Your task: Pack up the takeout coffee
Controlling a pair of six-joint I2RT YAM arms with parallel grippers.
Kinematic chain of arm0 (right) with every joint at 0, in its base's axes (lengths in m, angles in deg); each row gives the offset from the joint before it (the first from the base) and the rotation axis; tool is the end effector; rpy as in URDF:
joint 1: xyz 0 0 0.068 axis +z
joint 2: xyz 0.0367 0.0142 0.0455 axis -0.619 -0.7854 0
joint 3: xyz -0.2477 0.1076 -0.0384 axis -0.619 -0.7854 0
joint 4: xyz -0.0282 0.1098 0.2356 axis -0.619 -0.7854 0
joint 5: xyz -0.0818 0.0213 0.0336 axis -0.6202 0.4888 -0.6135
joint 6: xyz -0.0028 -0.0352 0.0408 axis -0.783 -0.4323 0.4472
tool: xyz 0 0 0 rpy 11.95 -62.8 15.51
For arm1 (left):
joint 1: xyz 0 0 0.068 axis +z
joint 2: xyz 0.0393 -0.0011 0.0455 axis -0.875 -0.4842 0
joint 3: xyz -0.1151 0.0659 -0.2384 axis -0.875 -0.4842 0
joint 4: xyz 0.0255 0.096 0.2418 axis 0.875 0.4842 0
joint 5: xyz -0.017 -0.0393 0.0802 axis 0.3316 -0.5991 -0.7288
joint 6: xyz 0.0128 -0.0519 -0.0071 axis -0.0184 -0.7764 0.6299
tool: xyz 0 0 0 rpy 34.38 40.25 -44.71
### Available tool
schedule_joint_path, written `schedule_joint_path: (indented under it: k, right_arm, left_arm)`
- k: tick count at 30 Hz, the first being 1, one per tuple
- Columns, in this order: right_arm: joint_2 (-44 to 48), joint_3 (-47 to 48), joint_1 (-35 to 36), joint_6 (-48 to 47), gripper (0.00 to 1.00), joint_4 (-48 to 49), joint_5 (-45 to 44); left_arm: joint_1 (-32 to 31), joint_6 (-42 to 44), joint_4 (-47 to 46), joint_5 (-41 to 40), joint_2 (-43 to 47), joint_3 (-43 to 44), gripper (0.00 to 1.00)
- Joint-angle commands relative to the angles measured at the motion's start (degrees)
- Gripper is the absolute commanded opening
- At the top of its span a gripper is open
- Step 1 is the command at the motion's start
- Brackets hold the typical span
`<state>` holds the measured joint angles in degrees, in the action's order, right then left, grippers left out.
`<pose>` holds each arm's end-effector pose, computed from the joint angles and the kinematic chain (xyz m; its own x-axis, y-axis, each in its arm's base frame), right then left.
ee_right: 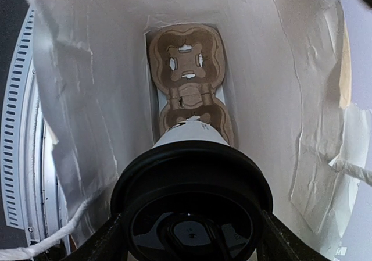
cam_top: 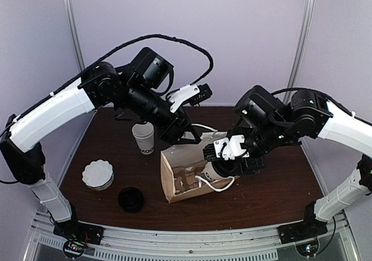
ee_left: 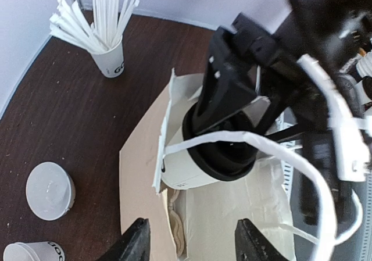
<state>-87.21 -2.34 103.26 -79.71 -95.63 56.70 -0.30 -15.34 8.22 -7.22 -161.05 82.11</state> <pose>0.1105 0.2387 0.3721 0.2985 -0.8521 -0.4299 -0.9313 -0.1615 -0.3266 0.1599 -0.3130 0.4174 -0.3630 0.5994 -0.7135 0.9272 0.3082 -0.2128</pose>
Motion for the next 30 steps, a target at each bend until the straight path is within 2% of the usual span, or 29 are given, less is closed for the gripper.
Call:
schedule_joint_path:
  k: [1, 4, 9, 13, 18, 26, 30]
  right_arm:
    - [1.5, -1.2, 0.5, -0.6, 0.66, -1.3, -0.2]
    - [1.5, -0.9, 0.5, -1.1, 0.66, -2.6, 1.3]
    - [1.7, 0.1, 0.8, -2.8, 0.67, -5.9, 6.4]
    - [1.6, -0.3, 0.8, -2.8, 0.66, -6.7, 8.9]
    - [0.3, -2.4, 0.8, -4.4, 0.65, -5.5, 8.1]
    - [-2.9, -1.4, 0.9, -5.6, 0.63, -4.6, 4.6]
    - [-3.6, -1.5, 1.0, -7.9, 0.63, -5.9, 4.4]
  left_arm:
    - [-0.1, -1.2, -8.6, 7.4, 7.3, -2.3, 0.56]
    - [0.0, -0.5, -12.2, 7.2, 10.9, -5.7, 0.62]
    - [2.3, -0.1, -12.8, -5.1, 10.6, -9.2, 0.65]
    - [7.3, -2.3, -14.7, -9.0, 8.1, -13.5, 0.65]
    - [12.7, -5.0, -16.5, -6.9, 3.8, -15.9, 0.65]
    - [13.9, -6.5, -15.3, -6.0, -2.2, -13.5, 0.65]
    - [15.2, -6.2, -15.0, -2.8, -5.0, -13.6, 0.65]
